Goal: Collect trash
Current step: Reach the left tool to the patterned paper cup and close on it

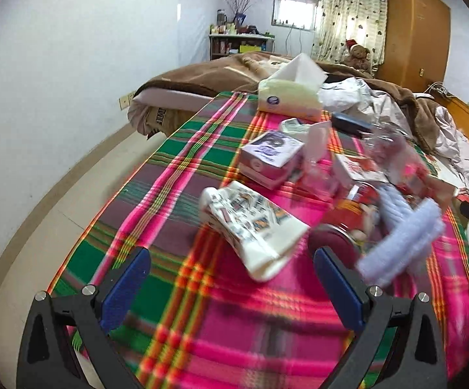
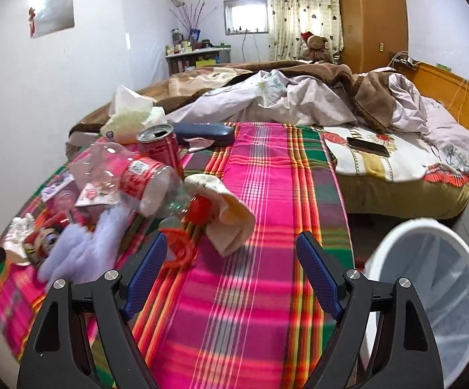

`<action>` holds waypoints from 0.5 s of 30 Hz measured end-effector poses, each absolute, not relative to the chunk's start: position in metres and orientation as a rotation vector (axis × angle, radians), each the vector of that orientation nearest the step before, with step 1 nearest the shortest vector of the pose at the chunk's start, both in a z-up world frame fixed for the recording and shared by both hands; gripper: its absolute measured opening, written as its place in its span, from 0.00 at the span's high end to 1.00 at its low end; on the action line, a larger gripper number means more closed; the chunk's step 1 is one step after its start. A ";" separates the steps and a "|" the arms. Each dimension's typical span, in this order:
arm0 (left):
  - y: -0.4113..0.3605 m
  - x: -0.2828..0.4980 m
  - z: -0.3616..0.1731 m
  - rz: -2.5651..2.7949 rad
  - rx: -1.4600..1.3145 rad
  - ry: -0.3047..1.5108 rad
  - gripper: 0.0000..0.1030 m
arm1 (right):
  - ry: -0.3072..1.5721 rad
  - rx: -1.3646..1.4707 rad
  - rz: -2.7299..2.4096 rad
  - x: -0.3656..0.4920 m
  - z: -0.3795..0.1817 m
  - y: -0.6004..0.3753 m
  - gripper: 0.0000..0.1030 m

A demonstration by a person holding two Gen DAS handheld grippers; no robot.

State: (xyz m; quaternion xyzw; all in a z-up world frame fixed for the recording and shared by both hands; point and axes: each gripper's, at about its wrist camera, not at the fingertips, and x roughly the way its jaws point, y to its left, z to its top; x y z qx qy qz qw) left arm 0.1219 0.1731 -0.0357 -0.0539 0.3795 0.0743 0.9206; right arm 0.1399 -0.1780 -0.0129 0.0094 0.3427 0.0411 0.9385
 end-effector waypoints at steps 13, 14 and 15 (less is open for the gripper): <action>0.187 0.165 -0.065 0.083 -0.234 0.900 0.31 | 0.783 -0.036 0.118 0.177 -0.025 -0.162 0.64; 0.187 0.166 -0.066 0.081 -0.238 0.901 0.34 | 0.786 -0.033 0.123 0.178 -0.025 -0.163 0.70; 0.186 0.167 -0.065 0.084 -0.238 0.901 0.36 | 0.787 -0.022 0.135 0.176 -0.024 -0.163 0.72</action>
